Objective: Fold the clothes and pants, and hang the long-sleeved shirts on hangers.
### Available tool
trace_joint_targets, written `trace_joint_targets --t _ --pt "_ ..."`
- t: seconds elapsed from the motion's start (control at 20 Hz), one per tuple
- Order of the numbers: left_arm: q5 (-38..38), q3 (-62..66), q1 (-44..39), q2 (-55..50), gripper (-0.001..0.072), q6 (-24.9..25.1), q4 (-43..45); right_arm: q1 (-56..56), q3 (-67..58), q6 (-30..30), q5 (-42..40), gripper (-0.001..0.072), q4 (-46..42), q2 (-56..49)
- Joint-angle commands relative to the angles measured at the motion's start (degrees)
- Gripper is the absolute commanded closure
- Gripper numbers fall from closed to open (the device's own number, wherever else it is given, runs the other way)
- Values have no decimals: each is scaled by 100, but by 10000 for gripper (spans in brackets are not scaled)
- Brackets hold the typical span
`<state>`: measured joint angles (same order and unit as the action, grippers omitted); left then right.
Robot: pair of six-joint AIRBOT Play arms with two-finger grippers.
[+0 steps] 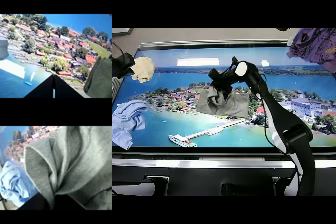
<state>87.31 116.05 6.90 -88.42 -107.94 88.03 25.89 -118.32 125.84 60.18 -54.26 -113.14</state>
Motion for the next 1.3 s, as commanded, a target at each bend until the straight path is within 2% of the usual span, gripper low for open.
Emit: trace_joint_targets --t 0.0,0.1,0.15,0.3,0.45,0.7,0.85,1.0,1.15,1.25 --pt "-149 -35 11 2 688 -4 9 13 13 -540 -92 503 765 -50" --pt "-260 -35 11 2 688 -7 9 13 13 -743 -48 261 1021 -11" --pt "-278 -35 11 2 688 -7 7 -4 13 -787 -2 240 1019 48" --pt "-278 -35 11 0 688 -7 9 -184 13 -844 61 232 1023 437" --pt "-278 -35 11 -4 688 -7 9 -826 13 -1032 387 232 1014 1075" --pt "-275 -35 17 -4 688 -7 7 -3169 24 -1698 1829 225 1021 1738" --pt "-273 -35 17 -4 688 -4 9 -4378 782 -2361 2463 219 1067 1725" --pt "-271 -35 17 -4 688 -4 9 -4758 2317 -3307 2223 214 1539 1672" --pt "-271 -35 17 -4 688 -7 7 -4594 4052 -4446 1427 215 2675 1611" --pt "-273 -35 17 -4 688 -9 7 -4304 4747 -5012 1113 216 3233 1436"
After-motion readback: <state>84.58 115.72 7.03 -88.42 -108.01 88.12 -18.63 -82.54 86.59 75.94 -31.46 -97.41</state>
